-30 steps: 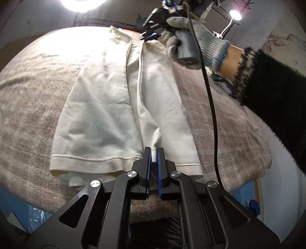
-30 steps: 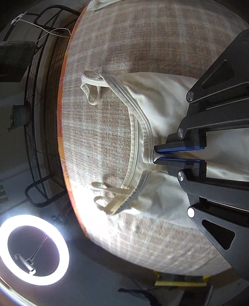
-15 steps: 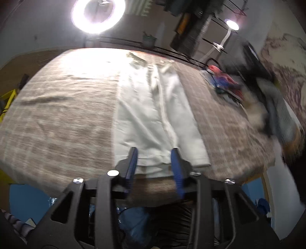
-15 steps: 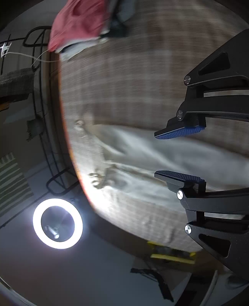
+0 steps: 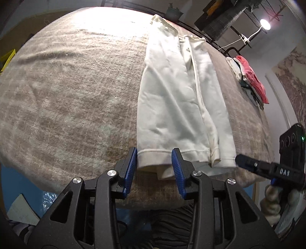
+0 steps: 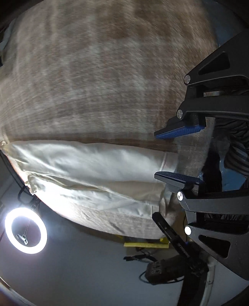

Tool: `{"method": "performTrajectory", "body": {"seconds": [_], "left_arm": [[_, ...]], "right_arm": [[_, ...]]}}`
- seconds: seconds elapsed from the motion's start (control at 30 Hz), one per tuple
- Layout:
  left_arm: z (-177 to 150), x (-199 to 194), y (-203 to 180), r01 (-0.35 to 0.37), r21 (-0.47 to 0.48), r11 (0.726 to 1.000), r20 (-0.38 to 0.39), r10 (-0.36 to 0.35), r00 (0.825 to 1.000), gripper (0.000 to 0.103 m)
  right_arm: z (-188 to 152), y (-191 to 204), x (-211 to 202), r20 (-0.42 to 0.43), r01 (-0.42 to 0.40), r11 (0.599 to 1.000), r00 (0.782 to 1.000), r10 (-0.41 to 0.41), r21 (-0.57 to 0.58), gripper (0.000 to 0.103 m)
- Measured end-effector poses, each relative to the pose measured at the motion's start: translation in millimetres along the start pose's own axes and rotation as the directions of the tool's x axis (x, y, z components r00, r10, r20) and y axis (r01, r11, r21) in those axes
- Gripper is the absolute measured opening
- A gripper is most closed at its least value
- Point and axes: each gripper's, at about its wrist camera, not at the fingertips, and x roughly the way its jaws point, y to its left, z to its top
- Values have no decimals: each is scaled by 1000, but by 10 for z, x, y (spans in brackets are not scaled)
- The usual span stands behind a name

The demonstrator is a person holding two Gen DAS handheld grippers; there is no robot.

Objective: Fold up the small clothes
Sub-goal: 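Open both tools and move them to the camisole hem, then grasp the hem with both tools and fold it up toward the straps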

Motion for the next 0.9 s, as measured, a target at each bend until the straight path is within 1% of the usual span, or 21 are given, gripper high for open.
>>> {"method": "performTrajectory", "body": {"seconds": [0.03,0.1,0.13,0.17,0.2,0.23,0.3,0.4,0.53,0.67,0.73,0.9], "left_arm": [[16,24,-9,0,3,1000,0,0,1000,24],[59,92,-4,-1,-5,1000,-7,0,1000,6],[74,111,17,5,-15,1000,-5,-5,1000,5],[90,112,37,15,-27,1000,-3,-15,1000,3],[95,98,61,26,-38,999,0,-26,1000,2],[95,69,88,31,-49,998,10,-31,999,2],[57,-13,153,26,-54,998,31,-24,999,1],[13,-10,245,37,-80,996,18,-35,999,1],[-3,4,186,11,-42,999,19,-11,1000,1],[-1,-39,212,28,-57,998,22,-26,999,1],[4,-39,202,30,-59,998,18,-29,999,1],[37,-88,167,38,-62,997,19,-37,999,1]], "right_arm": [[-13,31,20,-1,-5,1000,1000,5,-7,34],[-5,97,78,-8,-4,1000,1000,4,-28,34],[-20,132,109,-8,-2,999,1000,1,-40,33],[-17,169,144,-10,5,998,1000,-6,-59,27],[-10,204,179,-19,13,997,1000,-14,-72,9],[-5,223,206,-25,19,997,999,-22,-79,5],[-21,234,185,-18,22,997,1000,-23,-80,4],[-61,168,66,0,15,996,1000,-15,-89,4],[-119,83,84,-15,29,996,999,-31,-83,4],[-143,77,51,-3,6,997,1000,-6,-80,4],[-143,-2,14,-9,3,997,1000,-3,-78,4],[-122,-184,-14,-7,-61,998,998,61,-29,4]]}}
